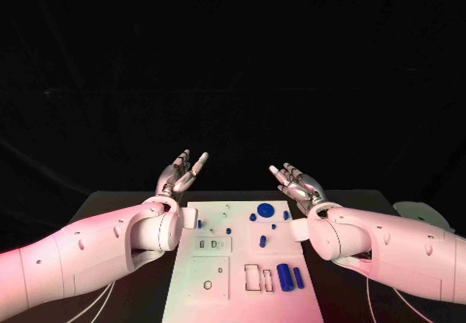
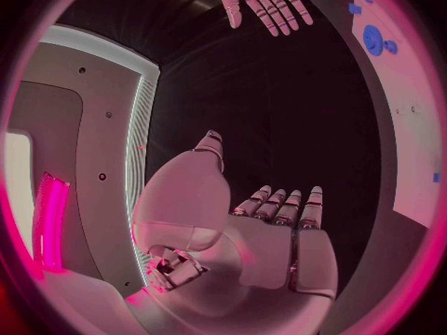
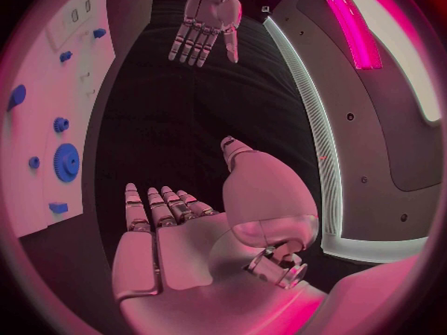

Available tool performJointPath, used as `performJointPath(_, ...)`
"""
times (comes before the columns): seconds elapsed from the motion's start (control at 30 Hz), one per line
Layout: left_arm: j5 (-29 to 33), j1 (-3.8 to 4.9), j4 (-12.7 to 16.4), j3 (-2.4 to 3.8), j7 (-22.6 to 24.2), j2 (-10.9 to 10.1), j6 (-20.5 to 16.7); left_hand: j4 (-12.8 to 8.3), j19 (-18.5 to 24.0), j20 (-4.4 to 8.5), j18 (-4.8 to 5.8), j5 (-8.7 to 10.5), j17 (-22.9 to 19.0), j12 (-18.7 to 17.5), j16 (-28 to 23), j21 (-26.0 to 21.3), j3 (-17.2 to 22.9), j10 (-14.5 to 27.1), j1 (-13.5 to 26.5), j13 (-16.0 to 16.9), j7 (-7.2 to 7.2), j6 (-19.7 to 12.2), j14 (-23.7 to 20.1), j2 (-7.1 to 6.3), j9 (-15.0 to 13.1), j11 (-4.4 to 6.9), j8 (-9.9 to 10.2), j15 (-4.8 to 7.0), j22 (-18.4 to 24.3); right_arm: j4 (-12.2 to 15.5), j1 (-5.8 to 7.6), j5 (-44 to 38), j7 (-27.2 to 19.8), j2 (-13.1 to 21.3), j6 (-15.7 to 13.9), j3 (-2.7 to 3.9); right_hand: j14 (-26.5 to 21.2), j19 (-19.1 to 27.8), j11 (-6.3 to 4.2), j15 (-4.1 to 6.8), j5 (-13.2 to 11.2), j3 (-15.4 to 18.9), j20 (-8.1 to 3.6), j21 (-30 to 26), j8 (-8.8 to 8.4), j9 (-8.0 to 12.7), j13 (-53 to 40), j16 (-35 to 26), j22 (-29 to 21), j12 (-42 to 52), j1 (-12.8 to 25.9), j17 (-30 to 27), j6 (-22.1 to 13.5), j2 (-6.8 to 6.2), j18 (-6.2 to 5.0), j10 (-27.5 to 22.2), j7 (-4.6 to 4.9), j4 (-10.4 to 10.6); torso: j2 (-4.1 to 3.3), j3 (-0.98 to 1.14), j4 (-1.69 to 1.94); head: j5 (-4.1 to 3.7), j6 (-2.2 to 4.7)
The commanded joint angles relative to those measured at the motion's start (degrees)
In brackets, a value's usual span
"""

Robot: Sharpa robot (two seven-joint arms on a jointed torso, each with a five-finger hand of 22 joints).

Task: Assemble the parts on the task board

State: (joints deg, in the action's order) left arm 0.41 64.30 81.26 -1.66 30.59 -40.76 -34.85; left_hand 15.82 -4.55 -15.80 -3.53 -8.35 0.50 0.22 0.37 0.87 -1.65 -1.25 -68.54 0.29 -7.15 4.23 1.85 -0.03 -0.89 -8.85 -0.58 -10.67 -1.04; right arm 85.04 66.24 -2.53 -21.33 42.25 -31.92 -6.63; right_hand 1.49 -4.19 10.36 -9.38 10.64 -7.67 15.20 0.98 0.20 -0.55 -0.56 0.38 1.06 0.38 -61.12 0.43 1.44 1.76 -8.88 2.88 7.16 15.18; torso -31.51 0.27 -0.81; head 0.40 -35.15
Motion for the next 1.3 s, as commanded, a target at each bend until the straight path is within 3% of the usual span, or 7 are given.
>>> performJointPath(0.03, -0.9, 0.15, -0.2, -0.01, 2.2, 0.2, 4.6, 0.9, -0.1, -1.02, -0.58, -0.53, 0.1, 0.1, 0.2, 0.3, -0.1, -0.1, -2.9, 0.1, -4.98, 0.5, 0.2, -0.01, -0.1, -1.06, -0.4, -1.16, -0.1, -0.7, 0.73, -4.0, 5.3, -0.4, 10.0, -0.64, 0.9, -0.2, 1.45, -1.29, 0.4, 1.3, 1.24, 0.5, 0.59, -0.3, -0.3, 0.3, 0.2, 0.4, -6.8, 0.3, 1.1, 0.53, -0.98, 1.1, 6.98, 0.1, -0.01, 0.01, -0.01, 0.0, 0.0)
performJointPath(0.23, -0.9, 0.15, -0.2, -0.01, 2.2, 0.2, 4.6, 0.9, -0.1, -1.04, -0.58, -0.53, 0.2, 0.2, 0.3, 0.3, 0.0, -0.2, -3.1, 0.1, -5.08, 0.5, 0.5, -0.02, -0.1, -1.16, -0.4, -1.53, -0.1, -1.2, 1.36, -4.7, 6.5, -0.6, 12.1, -1.31, 3.6, -1.7, 1.69, -1.52, 1.0, 2.6, 1.25, 1.4, 1.44, -1.0, -0.7, 1.0, 0.6, 0.9, -10.7, 1.0, 3.4, 1.01, -0.84, 4.3, 7.23, -0.7, -0.01, 0.01, -0.01, 0.0, 0.0)
performJointPath(0.4, -1.4, 0.18, 1.0, 0.0, 2.1, -1.9, 6.7, 0.8, -0.9, -1.12, -0.53, -0.54, 0.8, 0.4, 1.0, 0.7, 0.3, -1.3, -4.1, 0.3, -5.96, 1.4, 2.5, 0.07, -0.3, -2.08, -0.6, -2.63, -0.3, -0.8, 2.07, -14.9, 1.7, 1.4, 7.0, -1.31, 11.4, -5.8, 2.57, -2.19, 0.9, 3.3, 1.44, 3.5, 3.56, -2.6, -1.4, 3.3, 1.6, 2.0, -15.0, 2.7, 8.7, 1.12, -0.42, 12.3, 8.0, -1.9, -1.38, -0.44, 0.31, -0.66, -0.93)
performJointPath(0.5, -2.0, 0.19, 1.9, 0.0, 2.3, -3.1, 8.0, 0.7, -1.7, -1.13, -0.29, -0.8, 1.1, 1.1, 1.4, 1.1, 1.1, -5.4, -6.7, 0.9, -8.5, 6.2, 3.6, 0.43, -1.3, -4.83, -2.1, -2.89, -0.5, -0.8, 2.48, -16.8, 1.1, 1.6, 6.2, -1.31, 16.5, -10.0, 3.02, -2.77, 0.5, 3.5, 1.7, 5.5, 4.42, -3.2, -1.7, 4.8, 2.4, 2.4, -16.4, 3.6, 11.0, 0.95, 0.28, 16.9, 8.23, -2.2, -1.84, -0.43, 0.38, -0.63, -0.63)
performJointPath(0.77, -2.6, 0.31, 4.6, 0.05, 2.9, -5.6, 9.3, 0.2, -14.9, -1.11, -0.45, -0.73, 4.2, 2.4, 6.7, 6.7, 3.3, -15.7, -11.3, 1.8, -9.46, 14.9, 16.5, -0.19, -3.2, -6.34, -4.9, -4.45, -3.1, -1.3, 3.5, -20.5, 1.0, 2.1, 5.8, -1.29, 29.6, -21.1, 4.86, -4.45, 0.5, 3.2, 1.54, 10.4, 7.25, -5.2, -2.6, 8.4, 4.2, 3.9, -19.2, 5.6, 18.5, 0.37, 2.07, 31.2, 9.3, -3.5, -3.29, -0.65, 0.96, -1.36, -0.79)
performJointPath(0.93, -2.2, 0.79, 7.0, 0.15, 2.9, -7.3, 9.3, 0.0, -28.4, -0.9, -1.97, -0.61, 6.6, 3.4, 10.9, 12.1, 4.0, -26.1, -13.5, 2.5, -9.37, 22.2, 27.4, -0.6, -4.8, -6.59, -7.4, -3.4, -4.9, -2.6, 4.49, -27.6, 1.5, 2.0, 5.5, -1.24, 43.6, -33.1, 2.91, -2.24, -1.3, 0.5, 1.37, 14.7, 11.19, -7.6, -3.2, 11.8, 5.1, 5.7, -23.5, 7.1, 30.2, -1.02, -0.22, 46.2, 8.81, -7.3, -4.54, -0.85, 1.34, -1.65, -0.6)
performJointPath(1.3, -0.9, 2.52, 11.7, 0.2, 1.2, -10.9, 9.7, -0.9, -38.5, -0.75, -6.54, -0.4, 9.6, 6.5, 17.0, 15.6, 4.4, -46.7, -16.3, 3.6, -8.72, 34.4, 42.3, -1.41, -7.4, -4.36, -11.5, -0.39, -4.9, -6.1, 7.05, -51.8, 10.3, 1.2, 9.7, -1.0, 57.4, -46.1, -0.56, 1.89, -2.7, -8.8, -1.2, 16.8, 13.66, -8.6, -3.2, 13.6, 4.4, 4.5, -22.5, 7.5, 46.3, -6.9, -1.77, 57.6, 5.74, -10.0, -7.59, -1.19, 1.96, -2.43, -0.44)
